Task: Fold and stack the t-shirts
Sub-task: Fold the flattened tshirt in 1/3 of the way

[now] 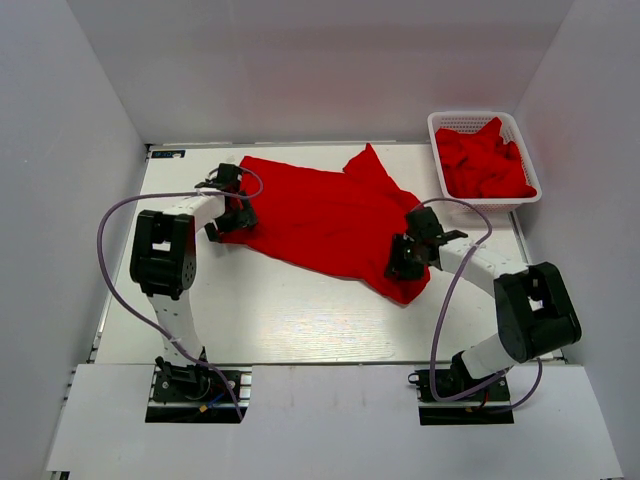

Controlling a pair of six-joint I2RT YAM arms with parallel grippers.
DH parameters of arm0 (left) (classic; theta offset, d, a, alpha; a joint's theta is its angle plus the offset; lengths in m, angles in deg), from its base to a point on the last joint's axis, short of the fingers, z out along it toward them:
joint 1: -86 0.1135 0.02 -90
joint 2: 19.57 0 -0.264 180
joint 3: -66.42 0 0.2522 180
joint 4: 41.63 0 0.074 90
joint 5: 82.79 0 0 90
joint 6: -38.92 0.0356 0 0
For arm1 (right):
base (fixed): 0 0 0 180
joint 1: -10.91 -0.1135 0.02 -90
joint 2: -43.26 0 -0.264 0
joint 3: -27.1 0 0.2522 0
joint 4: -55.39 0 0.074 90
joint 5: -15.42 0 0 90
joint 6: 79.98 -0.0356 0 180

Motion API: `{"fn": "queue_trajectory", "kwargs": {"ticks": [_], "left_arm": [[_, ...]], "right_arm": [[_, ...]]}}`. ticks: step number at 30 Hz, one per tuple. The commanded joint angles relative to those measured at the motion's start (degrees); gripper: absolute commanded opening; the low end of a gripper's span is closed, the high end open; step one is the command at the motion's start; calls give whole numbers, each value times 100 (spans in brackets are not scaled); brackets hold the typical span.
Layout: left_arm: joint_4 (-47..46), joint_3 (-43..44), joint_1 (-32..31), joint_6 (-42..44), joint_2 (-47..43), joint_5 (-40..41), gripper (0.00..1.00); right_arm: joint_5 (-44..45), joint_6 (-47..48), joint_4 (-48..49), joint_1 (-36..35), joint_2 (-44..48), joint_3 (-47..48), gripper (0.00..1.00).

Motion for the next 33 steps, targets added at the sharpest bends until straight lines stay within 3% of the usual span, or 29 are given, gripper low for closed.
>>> {"fn": "queue_trajectory", "kwargs": {"ticks": [1, 2, 3, 8, 10, 24, 33], "left_arm": [[-156, -208, -24, 31, -31, -121, 100], [-209, -295, -24, 31, -31, -121, 100], [-209, -375, 29, 31, -31, -121, 100], [-156, -490, 29, 31, -31, 160, 100], [-156, -542, 29, 31, -31, 221, 100], [-95, -656, 29, -21, 74, 336, 100], [-95, -718, 82, -21, 74, 388, 100]], "right_arm": [[-830, -294, 559, 84, 154, -143, 43], [-849, -225, 611, 84, 145, -178, 37], [-831, -346, 699, 84, 145, -179, 22], [-94, -181, 446, 110, 259, 85, 16], [143, -50, 410, 110, 303, 129, 0], [961, 865, 515, 233, 681, 576, 0], [1455, 1558, 419, 479, -161, 1306, 0]]}}
